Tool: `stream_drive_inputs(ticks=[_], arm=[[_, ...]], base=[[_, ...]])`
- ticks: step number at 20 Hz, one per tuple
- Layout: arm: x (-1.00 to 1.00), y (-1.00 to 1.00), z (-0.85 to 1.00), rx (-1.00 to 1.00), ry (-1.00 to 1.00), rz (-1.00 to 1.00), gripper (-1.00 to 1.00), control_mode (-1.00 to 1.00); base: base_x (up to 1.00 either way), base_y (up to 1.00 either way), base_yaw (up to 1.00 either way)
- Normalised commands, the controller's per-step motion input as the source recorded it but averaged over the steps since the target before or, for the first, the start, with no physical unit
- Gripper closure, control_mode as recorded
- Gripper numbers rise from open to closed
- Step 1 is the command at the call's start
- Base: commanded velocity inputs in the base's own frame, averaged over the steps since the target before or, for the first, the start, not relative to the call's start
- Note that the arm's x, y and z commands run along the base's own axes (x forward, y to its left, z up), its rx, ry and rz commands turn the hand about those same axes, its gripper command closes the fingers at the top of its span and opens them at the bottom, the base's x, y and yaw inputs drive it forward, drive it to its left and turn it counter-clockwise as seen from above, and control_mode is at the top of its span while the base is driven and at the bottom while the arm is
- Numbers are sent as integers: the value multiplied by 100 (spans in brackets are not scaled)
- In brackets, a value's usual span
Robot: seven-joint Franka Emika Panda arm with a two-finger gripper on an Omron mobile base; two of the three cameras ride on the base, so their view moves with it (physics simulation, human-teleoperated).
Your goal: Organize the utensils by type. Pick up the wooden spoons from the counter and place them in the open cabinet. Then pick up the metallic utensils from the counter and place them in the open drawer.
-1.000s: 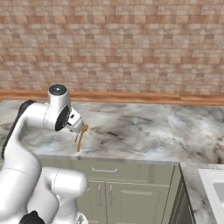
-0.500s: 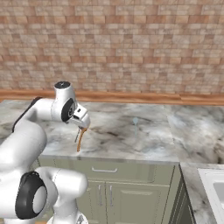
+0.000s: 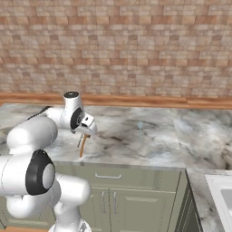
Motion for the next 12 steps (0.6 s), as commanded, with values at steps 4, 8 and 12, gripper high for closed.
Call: stream_drive_inputs(ticks=[4, 8, 12], arm=[[30, 0, -48, -1, 13, 11, -100, -100], [36, 0, -37, -7, 12, 11, -100, -100], [31, 0, -25, -5, 8, 12, -100, -100]], base=[[0, 0, 0], [0, 0, 0], [0, 0, 0]])
